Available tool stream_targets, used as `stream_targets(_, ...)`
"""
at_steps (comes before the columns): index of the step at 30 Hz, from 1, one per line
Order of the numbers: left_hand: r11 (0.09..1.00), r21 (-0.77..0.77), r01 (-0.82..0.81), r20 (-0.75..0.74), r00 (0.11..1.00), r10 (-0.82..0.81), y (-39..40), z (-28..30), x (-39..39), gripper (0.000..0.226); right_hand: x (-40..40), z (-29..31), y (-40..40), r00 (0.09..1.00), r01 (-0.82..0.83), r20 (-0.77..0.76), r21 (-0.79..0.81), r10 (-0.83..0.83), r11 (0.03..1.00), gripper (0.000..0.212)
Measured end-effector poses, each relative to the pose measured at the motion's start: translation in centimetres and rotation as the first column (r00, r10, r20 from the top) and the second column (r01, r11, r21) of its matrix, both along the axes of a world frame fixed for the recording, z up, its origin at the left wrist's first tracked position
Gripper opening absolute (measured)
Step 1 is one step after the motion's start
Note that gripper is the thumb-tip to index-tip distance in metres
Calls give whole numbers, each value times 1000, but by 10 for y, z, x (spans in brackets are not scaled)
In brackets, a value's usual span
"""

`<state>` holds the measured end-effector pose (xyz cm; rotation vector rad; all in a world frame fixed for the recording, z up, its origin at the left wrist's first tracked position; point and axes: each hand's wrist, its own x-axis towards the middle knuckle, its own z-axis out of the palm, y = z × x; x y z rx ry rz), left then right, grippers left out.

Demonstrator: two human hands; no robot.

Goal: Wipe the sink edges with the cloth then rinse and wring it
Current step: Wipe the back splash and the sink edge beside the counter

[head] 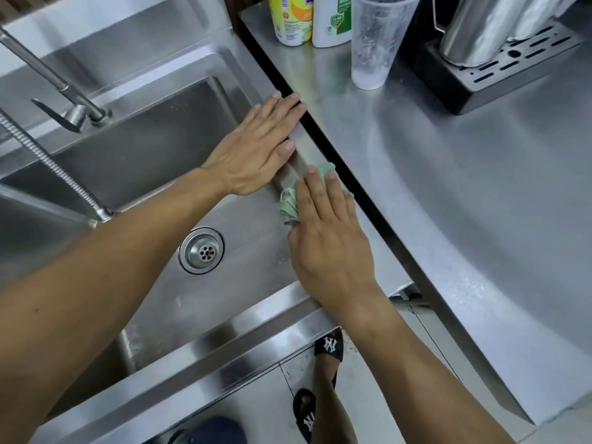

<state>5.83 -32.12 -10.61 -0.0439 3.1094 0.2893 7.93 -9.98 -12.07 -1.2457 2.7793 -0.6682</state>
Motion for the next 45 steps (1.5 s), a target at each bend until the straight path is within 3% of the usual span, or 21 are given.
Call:
stream_targets(6,999,26,19,35,999,-20,15,-7,5,56,16,-2,3,994,105,-36,-3,-105,994,64)
stream_targets(12,1000,31,4,38,999,-5,19,-3,7,56,16,-6,-2,994,102,-39,36,-100,994,66)
stream_targets(26,1000,12,-2,65,998,1,17,-2,7,57,40,2,20,971,235,51,4,-235,972,64)
stream_targets(33,996,37,85,17,996,-85,27,-7,21,52,-8,11,1,986,-10,165,36,4,999,60)
stream_targets(38,997,30,73,18,997,-73,28,-7,21,52,35,12,71,976,78,205,0,-76,997,58)
stream_targets(42,994,28,103,0,995,-103,46,-9,24,55,43,12,70,957,224,204,-59,-208,973,58)
stream_targets(45,989,0,147,-17,989,-147,59,-13,27,54,72,13,62,972,102,217,-58,-88,993,56)
